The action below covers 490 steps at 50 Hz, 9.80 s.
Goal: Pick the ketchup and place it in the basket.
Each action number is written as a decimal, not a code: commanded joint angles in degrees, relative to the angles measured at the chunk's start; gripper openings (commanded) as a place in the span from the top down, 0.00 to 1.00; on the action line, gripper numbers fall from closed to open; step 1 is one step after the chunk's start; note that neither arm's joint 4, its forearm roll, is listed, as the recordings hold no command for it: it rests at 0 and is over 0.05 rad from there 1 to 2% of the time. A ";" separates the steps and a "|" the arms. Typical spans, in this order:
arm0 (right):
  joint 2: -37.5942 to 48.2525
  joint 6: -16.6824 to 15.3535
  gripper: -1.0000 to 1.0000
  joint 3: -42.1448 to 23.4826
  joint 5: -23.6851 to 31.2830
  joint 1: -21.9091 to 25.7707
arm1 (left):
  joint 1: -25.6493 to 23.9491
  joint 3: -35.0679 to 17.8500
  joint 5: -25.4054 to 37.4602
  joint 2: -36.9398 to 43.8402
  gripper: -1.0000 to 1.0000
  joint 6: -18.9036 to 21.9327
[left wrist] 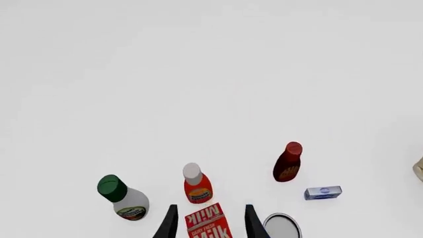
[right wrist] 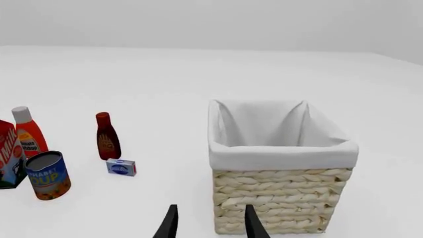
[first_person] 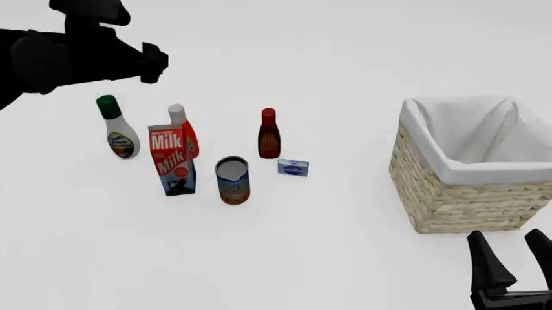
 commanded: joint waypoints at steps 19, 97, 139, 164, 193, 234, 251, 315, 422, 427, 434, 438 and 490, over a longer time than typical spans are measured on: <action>1.88 0.15 0.00 0.01 -1.31 -0.15 | 0.37 -12.01 5.75 11.75 0.00 -1.62; 8.95 1.17 0.00 -0.04 -6.51 -1.78 | 3.71 -27.47 6.16 32.32 0.00 -4.12; 13.24 1.22 0.00 -0.03 -9.85 -2.10 | 4.32 -27.80 4.18 37.76 0.00 -6.19; 13.72 1.36 0.00 -0.03 -9.98 -2.26 | 5.04 -28.00 3.48 40.44 0.00 -7.05; 15.37 1.67 0.00 -0.02 -11.17 -2.42 | 5.22 -27.11 1.95 43.51 0.00 -7.74; 17.16 2.44 0.00 -0.01 -12.56 -2.38 | 5.00 -25.63 0.14 46.58 0.00 -8.44; 16.74 2.34 0.00 -0.02 -12.40 -2.33 | 4.62 -24.87 0.43 43.77 1.00 -7.86; 5.71 1.81 0.00 0.01 -4.60 -2.34 | 0.26 -33.93 16.78 22.75 1.00 -3.27; 53.45 -7.07 0.00 -43.06 -7.41 39.89 | -27.90 -15.13 26.68 -6.07 1.00 -6.78; 55.21 -7.24 0.00 -44.36 -7.02 40.28 | -28.33 -14.97 26.61 -6.26 1.00 -7.07; 57.49 -7.42 0.00 -46.27 -6.61 41.38 | -29.09 -14.20 26.07 -6.39 1.00 -7.63; 59.37 -7.02 0.00 -47.64 -6.25 42.60 | -29.33 -14.23 25.87 -6.10 1.00 -7.59; 69.09 -10.42 0.00 -58.93 -0.78 47.32 | -31.16 -14.06 26.22 -6.10 1.00 -8.40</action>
